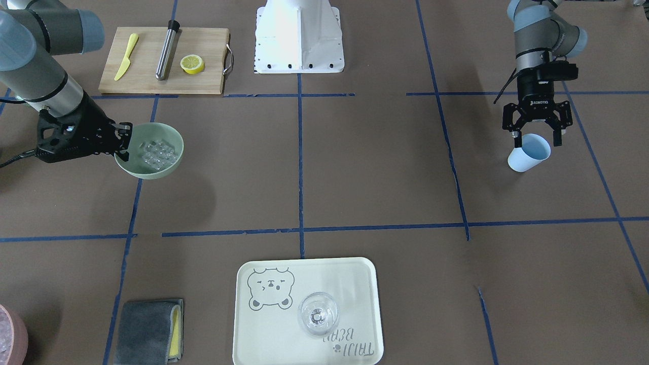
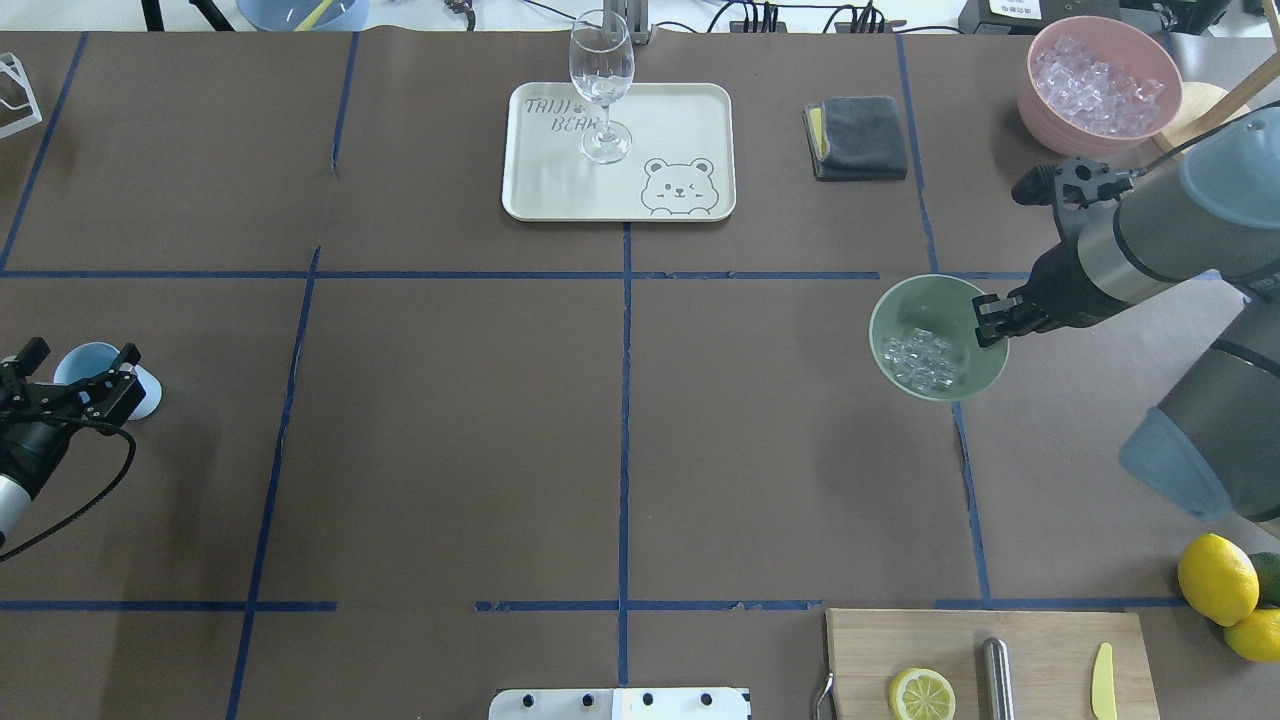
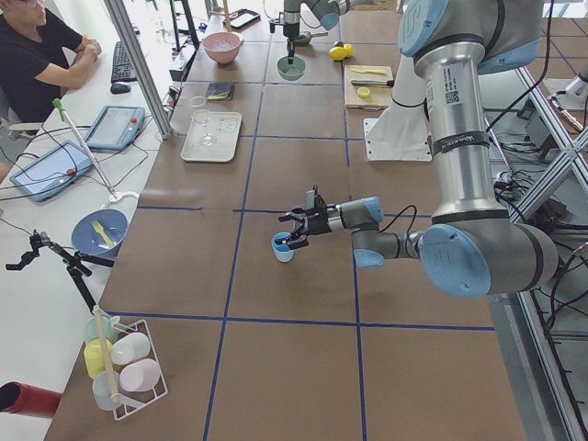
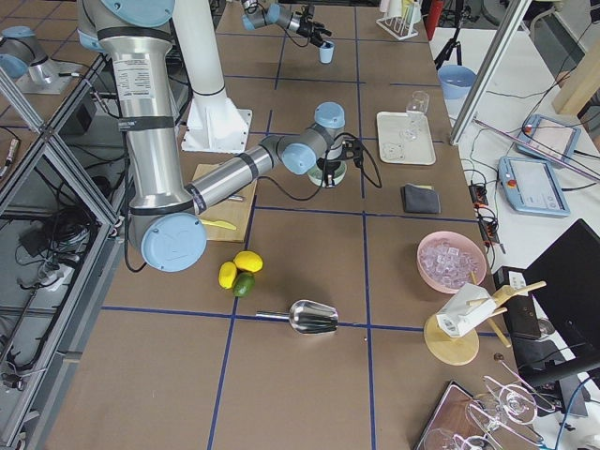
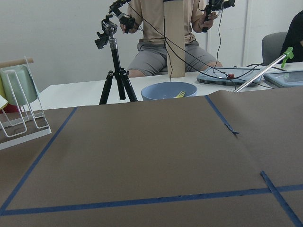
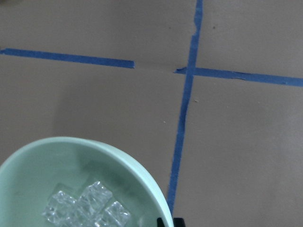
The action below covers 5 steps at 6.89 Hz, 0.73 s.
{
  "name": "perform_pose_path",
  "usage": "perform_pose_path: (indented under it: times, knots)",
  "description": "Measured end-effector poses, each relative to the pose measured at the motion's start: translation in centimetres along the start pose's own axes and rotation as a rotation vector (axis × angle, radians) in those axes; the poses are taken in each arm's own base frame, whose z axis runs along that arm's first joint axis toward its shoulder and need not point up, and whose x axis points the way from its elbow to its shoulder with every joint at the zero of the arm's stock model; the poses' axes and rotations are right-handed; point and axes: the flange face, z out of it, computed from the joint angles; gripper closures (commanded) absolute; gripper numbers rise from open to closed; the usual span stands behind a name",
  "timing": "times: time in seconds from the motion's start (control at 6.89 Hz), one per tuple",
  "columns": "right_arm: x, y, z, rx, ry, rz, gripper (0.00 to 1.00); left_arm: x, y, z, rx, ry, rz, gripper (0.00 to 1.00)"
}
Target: Pour ice into bowl
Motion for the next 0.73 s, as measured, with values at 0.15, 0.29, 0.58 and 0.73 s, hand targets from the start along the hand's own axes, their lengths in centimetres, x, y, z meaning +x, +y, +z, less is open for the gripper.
perform_pose_path:
  times: [0.15,0.29,0.58,0.73]
  knots:
    - [3.8,1.6,0.5,0.010,0.007,-0.015,1.00,-0.2,-2.5,0.5,-0.007,0.008,0.039,0.00]
    - [8.4,2.7,0.7,0.021,0.027,-0.030,1.00,-1.1,-5.0,1.3,-0.028,0.019,0.093,0.00]
    - [16.7,4.3,0.9,-0.001,0.052,-0.029,1.00,-3.7,-8.9,2.8,-0.114,0.073,0.186,0.00]
    - [19.2,4.9,1.1,-0.023,0.050,-0.010,1.00,-4.6,-9.9,3.3,-0.153,0.100,0.209,0.00]
